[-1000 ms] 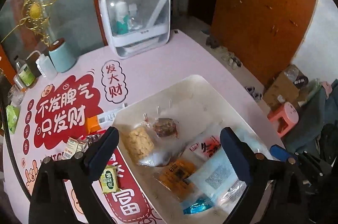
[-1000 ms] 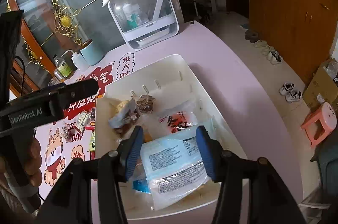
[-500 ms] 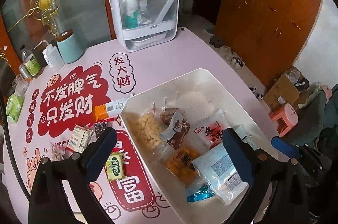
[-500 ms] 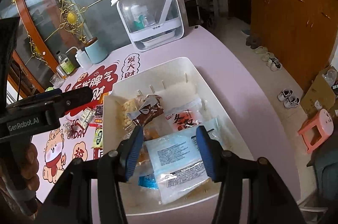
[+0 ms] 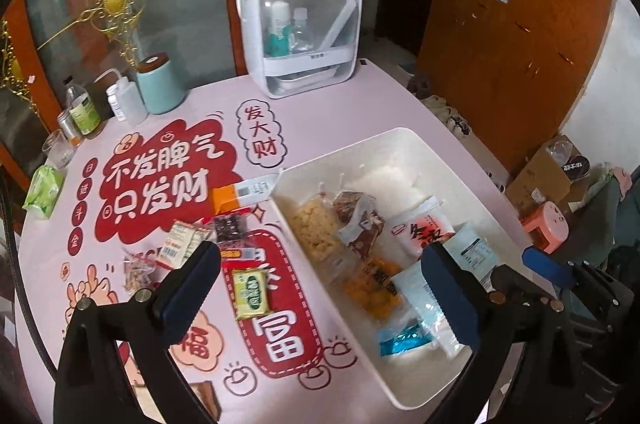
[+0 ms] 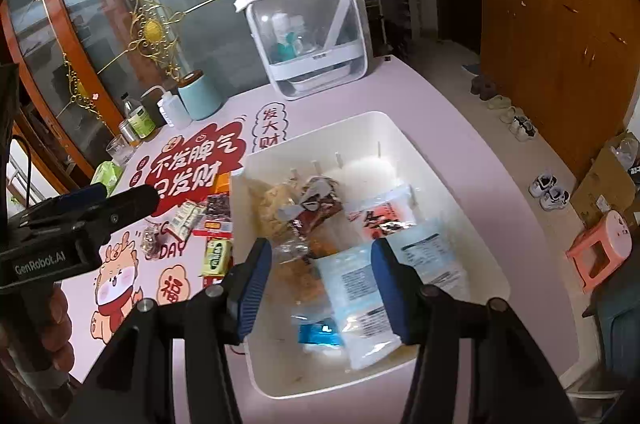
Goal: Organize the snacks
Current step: 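Move both tools back toward the snacks left on the table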
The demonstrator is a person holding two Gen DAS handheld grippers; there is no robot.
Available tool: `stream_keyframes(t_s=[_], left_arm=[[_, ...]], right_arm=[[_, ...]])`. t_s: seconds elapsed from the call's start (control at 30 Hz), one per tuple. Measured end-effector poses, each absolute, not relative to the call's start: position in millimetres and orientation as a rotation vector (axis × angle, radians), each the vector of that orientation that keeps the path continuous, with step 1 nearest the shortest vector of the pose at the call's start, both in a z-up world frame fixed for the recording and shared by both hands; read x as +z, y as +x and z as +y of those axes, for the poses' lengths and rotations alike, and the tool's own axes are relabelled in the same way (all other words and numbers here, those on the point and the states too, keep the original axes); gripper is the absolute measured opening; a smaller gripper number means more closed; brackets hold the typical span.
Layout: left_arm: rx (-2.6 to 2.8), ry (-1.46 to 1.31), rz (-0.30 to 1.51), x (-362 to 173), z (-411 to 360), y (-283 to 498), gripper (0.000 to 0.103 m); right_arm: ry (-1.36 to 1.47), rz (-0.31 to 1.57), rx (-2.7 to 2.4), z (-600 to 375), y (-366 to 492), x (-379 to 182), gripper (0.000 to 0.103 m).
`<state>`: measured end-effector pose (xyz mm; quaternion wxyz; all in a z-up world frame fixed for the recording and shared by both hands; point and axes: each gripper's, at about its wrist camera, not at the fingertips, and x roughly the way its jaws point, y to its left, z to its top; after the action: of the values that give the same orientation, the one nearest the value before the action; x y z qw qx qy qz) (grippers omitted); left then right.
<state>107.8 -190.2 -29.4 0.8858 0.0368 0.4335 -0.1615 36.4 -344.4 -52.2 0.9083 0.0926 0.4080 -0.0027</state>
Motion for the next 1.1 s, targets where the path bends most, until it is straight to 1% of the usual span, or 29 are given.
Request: stream_keyframes(t_s=[0.27,0.7,0.9,1.1], left_arm=[[-0.297,0.052,0.888,-20,-130,92,0.100],[-0.152,0.003,0.894,-15,18,83,0.100],[-0.132,-0.008,0.906,-19,67,88,0.100],[-0.160,0.023,0.948,-41,91,104,0.100]], right_arm=[[0.183,0.833,0.037,-291,35,-43,0.053],[0.157,0.853,0.133,-190,39,-44,0.053],[0.120,0.904,0.243,-148,50,-71,0.053],[-0.010,0.952,0.389,-115,66,-116,0.055]])
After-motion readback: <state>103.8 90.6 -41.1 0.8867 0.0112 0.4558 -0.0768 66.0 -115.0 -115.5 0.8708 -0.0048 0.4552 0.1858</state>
